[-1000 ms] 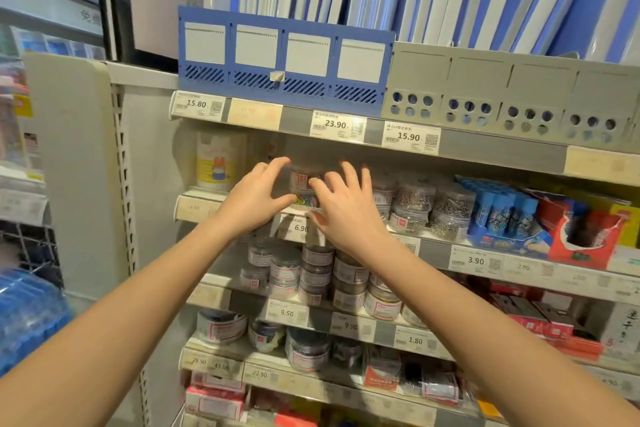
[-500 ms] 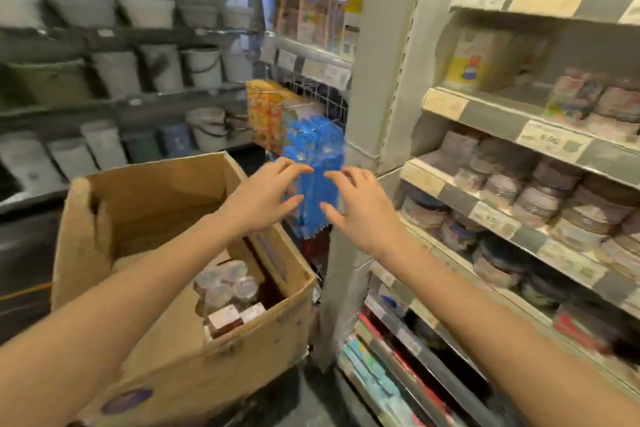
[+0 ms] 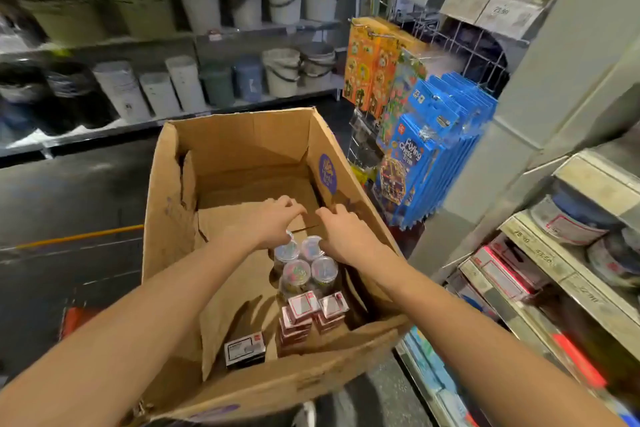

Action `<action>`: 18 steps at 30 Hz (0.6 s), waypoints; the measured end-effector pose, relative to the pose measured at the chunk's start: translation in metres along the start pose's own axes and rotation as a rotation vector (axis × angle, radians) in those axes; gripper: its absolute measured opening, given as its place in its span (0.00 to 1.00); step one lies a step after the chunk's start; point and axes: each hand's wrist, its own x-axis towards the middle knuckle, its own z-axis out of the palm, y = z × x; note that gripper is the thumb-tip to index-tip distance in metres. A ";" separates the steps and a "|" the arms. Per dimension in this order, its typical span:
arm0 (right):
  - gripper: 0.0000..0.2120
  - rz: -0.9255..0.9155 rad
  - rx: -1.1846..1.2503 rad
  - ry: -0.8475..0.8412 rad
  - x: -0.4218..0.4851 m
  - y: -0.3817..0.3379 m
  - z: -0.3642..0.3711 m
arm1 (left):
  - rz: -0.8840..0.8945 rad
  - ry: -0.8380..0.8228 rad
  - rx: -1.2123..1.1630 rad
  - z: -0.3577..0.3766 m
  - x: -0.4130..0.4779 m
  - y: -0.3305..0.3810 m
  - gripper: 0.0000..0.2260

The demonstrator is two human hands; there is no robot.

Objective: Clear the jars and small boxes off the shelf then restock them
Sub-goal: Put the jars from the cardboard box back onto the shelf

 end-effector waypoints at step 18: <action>0.22 0.135 0.046 -0.404 0.110 0.008 0.107 | 0.156 -0.257 -0.078 0.127 0.060 -0.060 0.36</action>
